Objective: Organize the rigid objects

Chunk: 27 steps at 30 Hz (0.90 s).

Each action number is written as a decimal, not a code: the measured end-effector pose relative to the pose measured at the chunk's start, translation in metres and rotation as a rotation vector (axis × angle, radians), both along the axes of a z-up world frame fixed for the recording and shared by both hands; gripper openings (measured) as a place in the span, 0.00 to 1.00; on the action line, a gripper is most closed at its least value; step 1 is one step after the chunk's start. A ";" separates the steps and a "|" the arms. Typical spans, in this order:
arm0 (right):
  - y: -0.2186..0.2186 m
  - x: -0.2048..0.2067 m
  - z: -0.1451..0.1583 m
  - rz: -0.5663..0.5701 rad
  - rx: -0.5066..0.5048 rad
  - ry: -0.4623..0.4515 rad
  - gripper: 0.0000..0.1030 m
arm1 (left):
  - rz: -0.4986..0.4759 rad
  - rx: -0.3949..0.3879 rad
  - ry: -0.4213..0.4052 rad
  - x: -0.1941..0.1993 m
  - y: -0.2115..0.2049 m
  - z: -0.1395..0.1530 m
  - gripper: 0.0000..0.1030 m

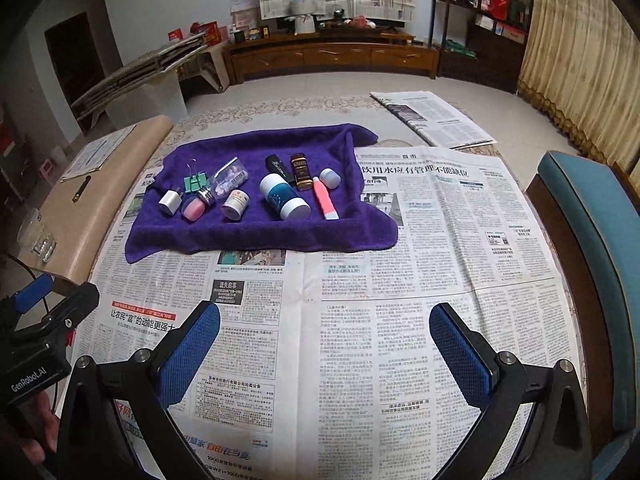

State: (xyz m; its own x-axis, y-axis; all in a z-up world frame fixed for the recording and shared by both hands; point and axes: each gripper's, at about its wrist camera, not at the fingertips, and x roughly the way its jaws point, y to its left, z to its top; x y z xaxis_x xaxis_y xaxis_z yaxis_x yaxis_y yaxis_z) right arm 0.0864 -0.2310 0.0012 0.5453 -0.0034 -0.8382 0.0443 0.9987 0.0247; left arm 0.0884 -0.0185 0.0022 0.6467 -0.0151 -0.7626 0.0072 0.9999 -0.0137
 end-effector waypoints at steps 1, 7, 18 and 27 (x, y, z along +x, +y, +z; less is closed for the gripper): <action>0.002 0.000 0.001 0.001 -0.001 0.000 1.00 | 0.002 0.009 -0.007 -0.002 0.000 0.001 1.00; 0.013 -0.002 -0.001 0.016 -0.019 0.009 1.00 | 0.014 -0.002 -0.013 -0.008 0.001 0.007 1.00; 0.020 -0.004 0.003 0.011 -0.026 0.008 1.00 | 0.029 0.014 -0.005 -0.010 0.004 0.006 1.00; 0.022 -0.004 0.006 0.017 -0.019 0.007 1.00 | 0.030 0.000 -0.002 -0.010 0.007 0.008 1.00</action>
State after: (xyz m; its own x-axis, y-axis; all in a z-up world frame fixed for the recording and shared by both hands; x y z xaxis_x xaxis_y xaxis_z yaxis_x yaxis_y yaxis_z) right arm 0.0820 -0.2088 0.0075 0.5398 -0.0107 -0.8417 0.0278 0.9996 0.0052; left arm 0.0788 -0.0112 0.0100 0.6486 0.0044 -0.7611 -0.0227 0.9997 -0.0135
